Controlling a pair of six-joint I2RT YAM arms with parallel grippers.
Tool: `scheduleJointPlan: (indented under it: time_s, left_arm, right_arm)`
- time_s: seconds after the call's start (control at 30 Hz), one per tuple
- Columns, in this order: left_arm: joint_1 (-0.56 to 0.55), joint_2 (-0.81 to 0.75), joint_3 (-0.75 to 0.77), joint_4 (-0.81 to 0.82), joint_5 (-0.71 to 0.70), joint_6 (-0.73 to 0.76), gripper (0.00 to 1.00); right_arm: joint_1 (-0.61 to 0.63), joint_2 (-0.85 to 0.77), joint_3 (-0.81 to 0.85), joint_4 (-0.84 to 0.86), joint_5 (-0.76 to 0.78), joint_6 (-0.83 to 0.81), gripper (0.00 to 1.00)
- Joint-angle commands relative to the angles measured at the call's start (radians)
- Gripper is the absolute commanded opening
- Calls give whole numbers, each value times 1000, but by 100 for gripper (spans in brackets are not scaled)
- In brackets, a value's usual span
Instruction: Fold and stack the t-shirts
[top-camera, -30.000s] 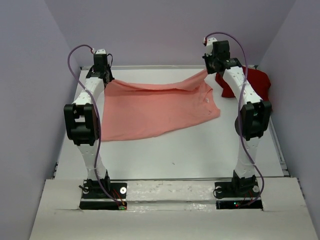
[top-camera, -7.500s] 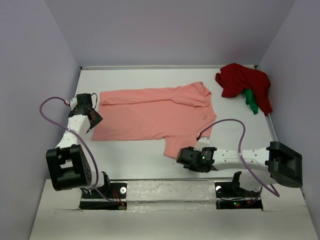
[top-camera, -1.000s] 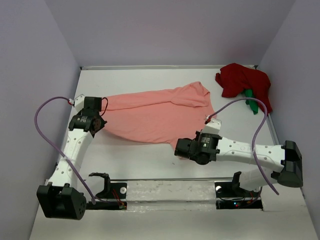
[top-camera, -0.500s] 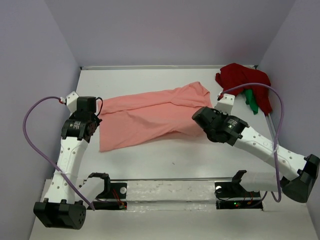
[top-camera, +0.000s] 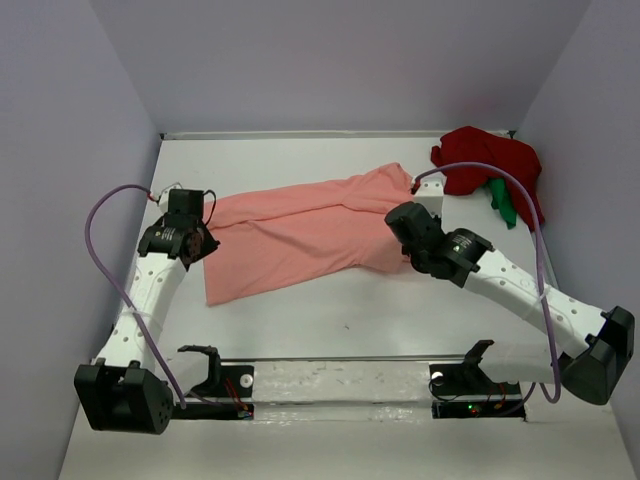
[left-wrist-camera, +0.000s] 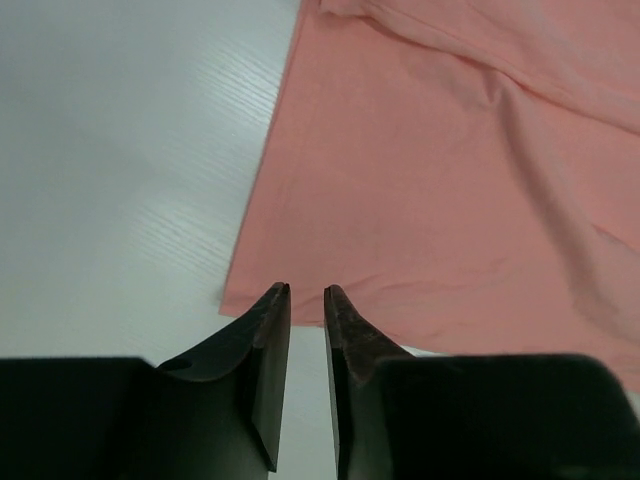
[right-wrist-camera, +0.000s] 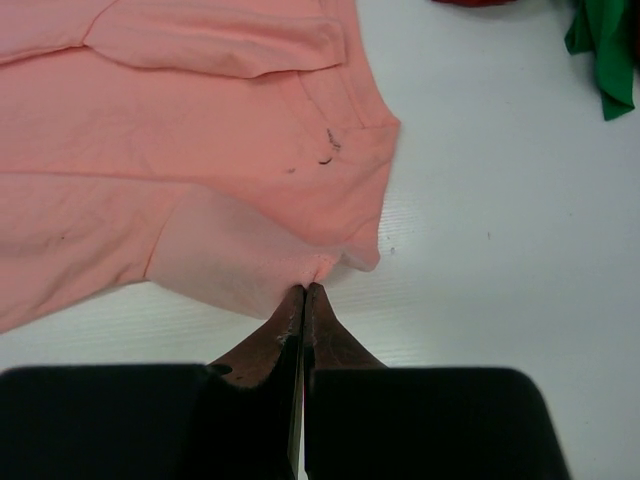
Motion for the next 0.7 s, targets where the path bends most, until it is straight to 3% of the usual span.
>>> scheduleJointPlan:
  time_s: [0.0, 0.33, 0.5, 0.67]
  left_arm:
    - [2, 3, -37, 28, 158, 15, 34]
    - [0, 92, -57, -56, 307, -196, 36]
    - [-44, 326, -1, -114, 106, -171, 34]
    - [-82, 399, -14, -90, -68, -190, 34]
  right_arm:
    - [-6, -17, -4, 46, -47, -48, 0]
    - [-6, -35, 33, 79, -69, -111, 0]
    - [-6, -70, 9, 111, -113, -114, 0]
    - [-6, -86, -51, 135, -142, -97, 0]
